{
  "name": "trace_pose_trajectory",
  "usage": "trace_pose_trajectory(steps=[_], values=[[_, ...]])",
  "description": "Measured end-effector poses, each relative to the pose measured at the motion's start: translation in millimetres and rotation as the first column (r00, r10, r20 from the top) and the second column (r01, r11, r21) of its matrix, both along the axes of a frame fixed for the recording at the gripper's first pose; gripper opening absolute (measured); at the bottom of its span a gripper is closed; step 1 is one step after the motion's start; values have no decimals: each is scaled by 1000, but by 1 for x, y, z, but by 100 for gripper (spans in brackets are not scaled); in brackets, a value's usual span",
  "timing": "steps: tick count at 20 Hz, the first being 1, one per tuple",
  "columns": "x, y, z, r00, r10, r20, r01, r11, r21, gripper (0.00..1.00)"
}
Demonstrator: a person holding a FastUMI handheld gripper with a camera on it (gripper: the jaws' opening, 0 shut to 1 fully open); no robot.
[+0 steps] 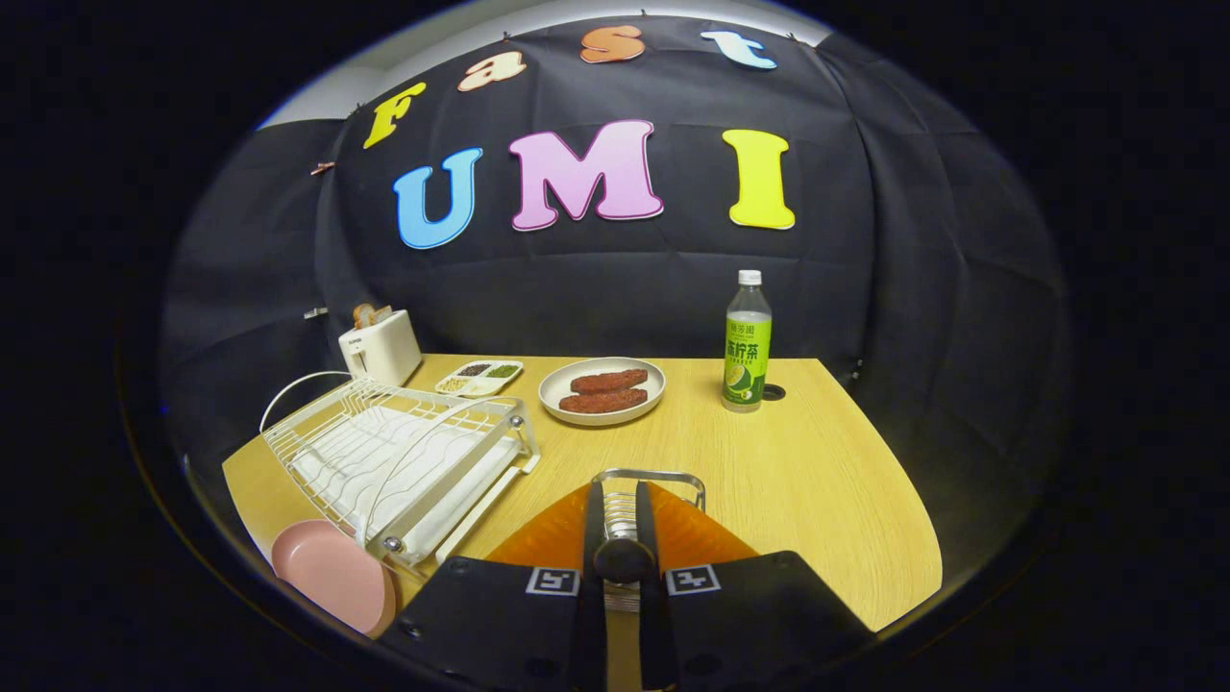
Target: Take the plate from the dish rack, then take the spoon from the basket and place it into the plate.
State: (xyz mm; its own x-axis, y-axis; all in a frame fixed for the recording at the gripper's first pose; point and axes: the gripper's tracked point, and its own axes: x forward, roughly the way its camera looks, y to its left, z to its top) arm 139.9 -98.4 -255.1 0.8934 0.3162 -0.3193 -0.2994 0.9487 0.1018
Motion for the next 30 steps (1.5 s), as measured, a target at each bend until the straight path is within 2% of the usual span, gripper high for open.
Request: trace_pose_trajectory(steps=[4,10,14,17,20,23,26,30], values=[[6,2,24,1000,0,13,-1,1000,20,16],[4,6,100,996,21,87,-27,997,73,16],[-17,28,140,989,93,119,-104,991,89,16],[-46,68,156,975,182,124,-196,974,113,16],[-78,118,158,954,277,116,-292,946,139,16],[-107,162,150,934,342,100,-354,922,160,16],[-129,202,127,924,379,54,-382,907,175,16],[-142,244,94,927,375,8,-371,912,174,16]])
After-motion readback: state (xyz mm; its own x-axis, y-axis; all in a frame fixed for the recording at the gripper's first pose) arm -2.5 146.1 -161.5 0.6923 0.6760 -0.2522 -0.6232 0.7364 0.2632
